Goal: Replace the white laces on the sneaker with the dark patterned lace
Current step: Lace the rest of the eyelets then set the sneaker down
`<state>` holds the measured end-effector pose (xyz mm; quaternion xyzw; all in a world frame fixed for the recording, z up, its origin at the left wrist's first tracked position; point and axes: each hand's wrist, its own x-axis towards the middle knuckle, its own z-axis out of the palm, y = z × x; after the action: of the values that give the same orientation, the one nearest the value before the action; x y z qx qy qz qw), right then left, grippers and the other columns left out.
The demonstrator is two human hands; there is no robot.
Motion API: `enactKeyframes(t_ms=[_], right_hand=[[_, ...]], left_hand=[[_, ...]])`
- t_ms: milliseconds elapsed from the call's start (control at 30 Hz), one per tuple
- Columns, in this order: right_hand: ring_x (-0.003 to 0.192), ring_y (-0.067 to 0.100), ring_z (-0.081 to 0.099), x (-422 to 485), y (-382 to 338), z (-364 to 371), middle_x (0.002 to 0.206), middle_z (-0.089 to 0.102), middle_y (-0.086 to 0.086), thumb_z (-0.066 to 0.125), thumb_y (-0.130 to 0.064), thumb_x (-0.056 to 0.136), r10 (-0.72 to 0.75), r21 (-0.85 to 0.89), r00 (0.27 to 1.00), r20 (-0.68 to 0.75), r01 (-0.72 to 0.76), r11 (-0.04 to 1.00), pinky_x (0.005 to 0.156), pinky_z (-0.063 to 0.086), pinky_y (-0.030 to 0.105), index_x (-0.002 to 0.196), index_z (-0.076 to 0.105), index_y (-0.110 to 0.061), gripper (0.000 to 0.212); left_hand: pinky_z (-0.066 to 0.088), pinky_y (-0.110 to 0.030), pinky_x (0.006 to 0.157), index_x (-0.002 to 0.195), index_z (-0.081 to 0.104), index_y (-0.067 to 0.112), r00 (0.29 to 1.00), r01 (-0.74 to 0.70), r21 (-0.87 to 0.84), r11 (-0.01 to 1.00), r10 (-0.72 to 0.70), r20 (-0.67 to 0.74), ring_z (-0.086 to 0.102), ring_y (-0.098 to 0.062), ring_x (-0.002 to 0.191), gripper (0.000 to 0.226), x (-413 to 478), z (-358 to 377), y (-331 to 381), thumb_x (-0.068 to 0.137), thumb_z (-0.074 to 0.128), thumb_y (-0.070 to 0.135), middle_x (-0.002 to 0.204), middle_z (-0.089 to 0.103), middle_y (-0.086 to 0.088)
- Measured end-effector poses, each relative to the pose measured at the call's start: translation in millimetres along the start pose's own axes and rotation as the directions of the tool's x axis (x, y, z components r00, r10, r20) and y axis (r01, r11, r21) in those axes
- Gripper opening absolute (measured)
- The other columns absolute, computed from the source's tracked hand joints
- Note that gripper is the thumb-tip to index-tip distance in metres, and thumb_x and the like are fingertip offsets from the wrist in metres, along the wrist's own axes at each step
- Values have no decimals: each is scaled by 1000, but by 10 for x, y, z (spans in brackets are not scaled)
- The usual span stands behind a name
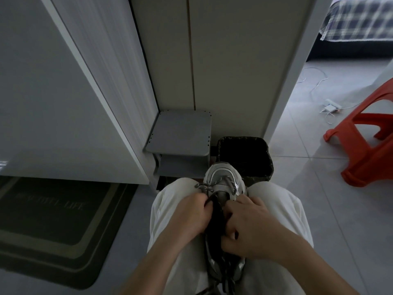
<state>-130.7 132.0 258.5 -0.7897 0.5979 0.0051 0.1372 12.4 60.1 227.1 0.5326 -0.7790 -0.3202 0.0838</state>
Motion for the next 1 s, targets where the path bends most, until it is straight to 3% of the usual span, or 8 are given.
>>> enactKeyframes(t_ms=[133, 300, 467, 600, 667, 800, 867, 1000], right_hand=[[83, 20, 60, 191, -69, -1, 85, 64, -4, 38, -48, 84, 223, 67, 946, -233, -214, 975, 73, 33, 32, 84, 50, -27, 24], [85, 22, 65, 383, -143, 130, 92, 68, 0, 45, -23, 88, 335, -34, 919, -208, -349, 936, 65, 29, 29, 106, 48, -15, 19], [95, 21, 59, 374, -105, 53, 101, 66, -3, 40, -31, 90, 247, 31, 952, -183, -245, 969, 78, 30, 32, 105, 55, -27, 21], [102, 22, 40, 50, -80, 84, 98, 48, -6, 44, -48, 72, 20, -49, 1000, -9, -20, 999, 86, 25, 35, 87, 65, -26, 34], [99, 20, 36, -80, -60, 109, 90, 37, -10, 42, -51, 65, -10, -35, 1000, 29, 11, 999, 85, 27, 35, 80, 65, -25, 38], [85, 21, 53, 13, -54, 29, 82, 55, -7, 32, -58, 72, 69, -34, 994, -88, -73, 997, 76, 34, 35, 72, 56, -25, 41], [78, 19, 60, 137, -82, 16, 80, 63, -5, 35, -55, 81, 182, 8, 963, -199, -184, 983, 72, 33, 33, 83, 51, -27, 32], [81, 22, 66, 328, -170, 124, 88, 69, 0, 42, -30, 89, 288, -44, 924, -253, -309, 950, 67, 29, 30, 103, 49, -15, 22]], left_hand=[[45, -31, 64, 89, 60, 6, 999, 6, -12, 1000, -5, 43, 62, -27, 72, 27, -26, -32, 47, 97, 43, 27, 81, 65, -14], [48, -31, 58, 89, 61, 7, 995, 37, -75, 996, -30, 99, 57, -22, 59, 29, -68, -84, 52, 96, 43, 28, 64, 57, -3], [48, -27, 48, 84, 58, 11, 992, 51, -99, 994, -39, 117, 58, -20, 49, 26, -65, -113, 32, 96, 41, 25, 58, 55, -2], [40, -19, 42, 68, 48, 14, 996, 46, -40, 998, -43, 81, 51, -13, 44, 30, -23, -124, -1, 95, 44, 24, 54, 51, -1], [37, -17, 35, 64, 47, 15, 994, 50, -68, 996, -44, 96, 51, -13, 37, 32, -26, -117, -2, 95, 44, 24, 50, 52, -3], [42, -20, 39, 68, 49, 13, 995, 39, -70, 997, -33, 95, 52, -15, 36, 31, -46, -88, 24, 95, 43, 25, 47, 54, -4], [43, -20, 40, 73, 52, 11, 993, 41, -85, 996, -31, 112, 53, -17, 38, 29, -47, -84, 38, 96, 41, 24, 48, 55, -5], [46, -23, 43, 77, 55, 10, 988, 60, -109, 992, -43, 147, 57, -21, 42, 31, -64, -104, 54, 98, 38, 26, 54, 59, -10]])
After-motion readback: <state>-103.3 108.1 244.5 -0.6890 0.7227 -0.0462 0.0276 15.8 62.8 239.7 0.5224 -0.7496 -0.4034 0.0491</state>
